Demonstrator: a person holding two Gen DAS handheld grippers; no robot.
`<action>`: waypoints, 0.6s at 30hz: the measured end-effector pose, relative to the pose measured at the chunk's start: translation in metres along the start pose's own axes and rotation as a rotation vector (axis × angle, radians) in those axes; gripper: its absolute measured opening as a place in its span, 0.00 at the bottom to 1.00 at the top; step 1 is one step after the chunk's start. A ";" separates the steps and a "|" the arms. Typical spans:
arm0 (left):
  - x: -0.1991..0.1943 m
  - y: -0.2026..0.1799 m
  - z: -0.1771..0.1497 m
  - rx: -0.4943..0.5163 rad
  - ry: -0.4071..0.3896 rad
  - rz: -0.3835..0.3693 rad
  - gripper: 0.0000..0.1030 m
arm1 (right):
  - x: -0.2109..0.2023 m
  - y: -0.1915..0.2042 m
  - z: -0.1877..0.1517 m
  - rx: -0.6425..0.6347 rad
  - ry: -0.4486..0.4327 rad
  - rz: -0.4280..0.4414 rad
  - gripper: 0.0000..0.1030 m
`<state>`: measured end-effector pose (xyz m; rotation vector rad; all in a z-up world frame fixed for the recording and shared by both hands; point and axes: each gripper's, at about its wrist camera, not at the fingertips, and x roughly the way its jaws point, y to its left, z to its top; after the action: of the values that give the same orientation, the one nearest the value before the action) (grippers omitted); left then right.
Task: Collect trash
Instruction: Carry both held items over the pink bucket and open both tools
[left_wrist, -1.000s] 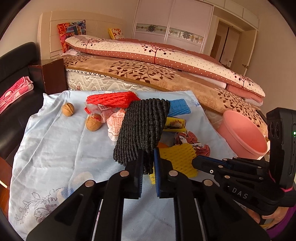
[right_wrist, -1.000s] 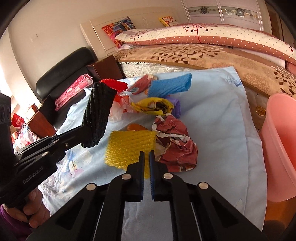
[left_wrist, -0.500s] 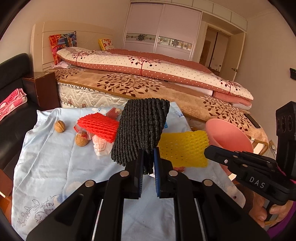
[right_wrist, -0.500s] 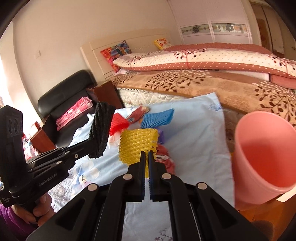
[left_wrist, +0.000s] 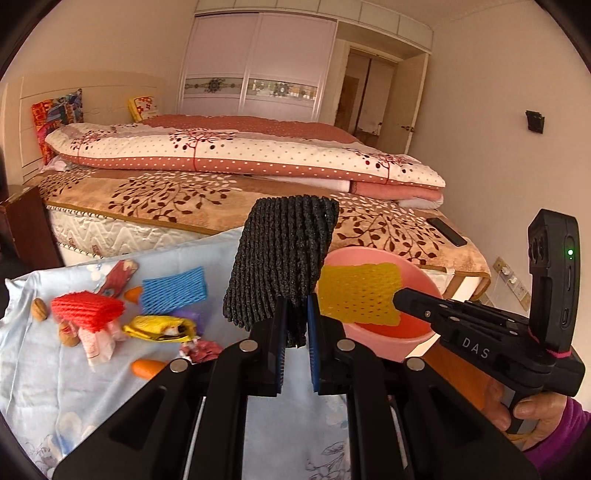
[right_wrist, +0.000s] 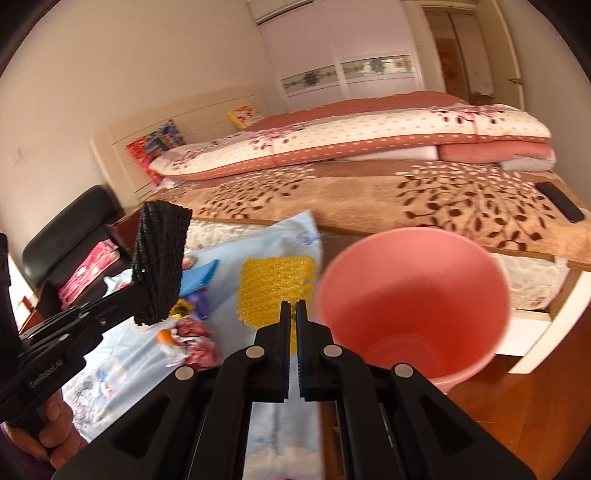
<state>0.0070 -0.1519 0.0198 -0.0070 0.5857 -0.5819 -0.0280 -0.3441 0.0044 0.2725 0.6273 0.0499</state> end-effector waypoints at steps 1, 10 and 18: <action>0.005 -0.007 0.002 0.009 0.003 -0.015 0.10 | -0.001 -0.009 0.001 0.013 0.000 -0.021 0.02; 0.054 -0.058 0.013 0.069 0.053 -0.141 0.10 | 0.001 -0.070 0.001 0.089 0.014 -0.187 0.03; 0.101 -0.085 0.011 0.082 0.139 -0.201 0.10 | 0.007 -0.095 -0.005 0.121 0.049 -0.238 0.03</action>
<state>0.0371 -0.2777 -0.0089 0.0527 0.7007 -0.8058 -0.0285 -0.4330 -0.0292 0.3125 0.7086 -0.2109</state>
